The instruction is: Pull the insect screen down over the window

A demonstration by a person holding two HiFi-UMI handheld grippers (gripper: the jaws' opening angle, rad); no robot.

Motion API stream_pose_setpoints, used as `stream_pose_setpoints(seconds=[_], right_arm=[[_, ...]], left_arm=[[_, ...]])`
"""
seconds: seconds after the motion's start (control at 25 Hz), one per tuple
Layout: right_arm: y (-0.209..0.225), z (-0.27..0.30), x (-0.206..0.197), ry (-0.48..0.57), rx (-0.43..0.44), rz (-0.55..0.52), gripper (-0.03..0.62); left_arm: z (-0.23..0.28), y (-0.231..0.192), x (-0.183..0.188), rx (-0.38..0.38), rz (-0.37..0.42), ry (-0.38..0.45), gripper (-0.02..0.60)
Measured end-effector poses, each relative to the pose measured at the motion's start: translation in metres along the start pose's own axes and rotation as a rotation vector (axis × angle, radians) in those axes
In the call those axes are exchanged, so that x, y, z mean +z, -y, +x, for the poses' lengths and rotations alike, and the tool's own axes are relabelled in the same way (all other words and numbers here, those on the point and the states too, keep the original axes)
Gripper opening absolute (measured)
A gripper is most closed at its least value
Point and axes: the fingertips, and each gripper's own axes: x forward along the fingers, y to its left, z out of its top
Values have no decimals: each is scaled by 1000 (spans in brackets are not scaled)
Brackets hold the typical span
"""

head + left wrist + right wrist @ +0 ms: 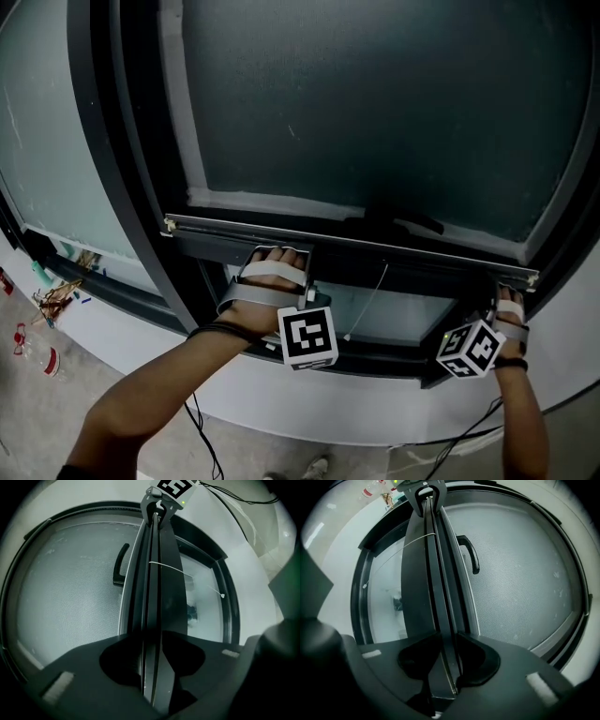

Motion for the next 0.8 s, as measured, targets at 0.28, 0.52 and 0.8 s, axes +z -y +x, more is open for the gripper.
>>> stream_pose_setpoints(seconds=[0.28, 0.52, 0.8], right_arm=[[5, -5, -2, 0, 31, 1, 124], [5, -6, -4, 16, 27, -9, 134], [10, -7, 0, 44, 64, 117, 147]], left_arm=[[-2, -5, -7, 16, 87, -32, 156], [-4, -5, -7, 5, 70, -27, 160], [-7, -11, -12, 22, 20, -9, 160]])
